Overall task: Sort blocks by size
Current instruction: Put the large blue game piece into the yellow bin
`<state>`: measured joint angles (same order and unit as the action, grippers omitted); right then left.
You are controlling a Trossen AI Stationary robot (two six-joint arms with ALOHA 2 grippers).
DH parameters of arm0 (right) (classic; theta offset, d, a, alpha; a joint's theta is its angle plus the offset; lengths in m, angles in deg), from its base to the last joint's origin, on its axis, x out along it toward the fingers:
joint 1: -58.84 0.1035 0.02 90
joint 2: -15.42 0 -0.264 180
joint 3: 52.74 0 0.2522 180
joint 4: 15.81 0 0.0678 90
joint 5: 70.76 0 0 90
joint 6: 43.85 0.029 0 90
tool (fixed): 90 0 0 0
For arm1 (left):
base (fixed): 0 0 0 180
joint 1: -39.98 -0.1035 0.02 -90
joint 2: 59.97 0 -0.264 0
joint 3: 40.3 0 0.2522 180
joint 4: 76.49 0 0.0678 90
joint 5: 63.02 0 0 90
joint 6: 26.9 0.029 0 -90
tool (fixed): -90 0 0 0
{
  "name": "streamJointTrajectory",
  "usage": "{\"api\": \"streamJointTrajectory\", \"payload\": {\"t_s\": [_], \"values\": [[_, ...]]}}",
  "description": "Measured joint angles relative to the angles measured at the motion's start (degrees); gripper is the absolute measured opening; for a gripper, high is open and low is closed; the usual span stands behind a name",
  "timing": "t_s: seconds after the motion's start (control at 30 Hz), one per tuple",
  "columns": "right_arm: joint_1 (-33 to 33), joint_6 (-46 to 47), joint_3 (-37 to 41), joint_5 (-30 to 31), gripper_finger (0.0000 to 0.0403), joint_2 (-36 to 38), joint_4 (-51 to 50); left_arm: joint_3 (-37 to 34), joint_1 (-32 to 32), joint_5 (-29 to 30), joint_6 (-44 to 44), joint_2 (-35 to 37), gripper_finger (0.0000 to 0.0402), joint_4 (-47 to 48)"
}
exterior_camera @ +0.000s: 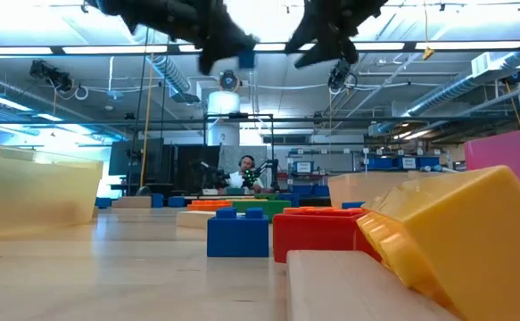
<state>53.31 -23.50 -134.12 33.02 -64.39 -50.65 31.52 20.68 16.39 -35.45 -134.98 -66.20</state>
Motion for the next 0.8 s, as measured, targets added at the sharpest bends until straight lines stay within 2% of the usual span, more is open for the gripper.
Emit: {"api": "streamJointTrajectory", "payload": {"t_s": [0.13,0.27,0.33,0.5,0.63,0.8], "values": [[0.0,1.7,0.0,0.0,0.0212,0.0,-6.6,7.0,1.7,11.3,-0.6,3.3,0.0100,26.2],[0.0,2.1,0.0,0.6,0.0208,0.0,-10.7,11.9,4.6,15.0,-6.9,5.4,0.0100,45.8],[0.0,2.1,0.0,1.1,0.0206,0.0,-11.4,12.2,6.5,16.2,-12.7,7.4,0.0100,50.0],[0.0,0.6,0.0,1.6,0.0206,0.0,-12.1,9.5,14.9,23.8,-31.0,14.9,0.0100,59.3],[0.0,-1.5,0.0,1.6,0.0205,0.0,-12.1,6.0,25.3,27.9,-47.8,20.2,0.0100,61.6],[0.0,-3.4,0.0,1.6,0.0202,0.0,-12.1,1.3,39.8,30.3,-65.8,19.9,0.0099,62.4]]}}
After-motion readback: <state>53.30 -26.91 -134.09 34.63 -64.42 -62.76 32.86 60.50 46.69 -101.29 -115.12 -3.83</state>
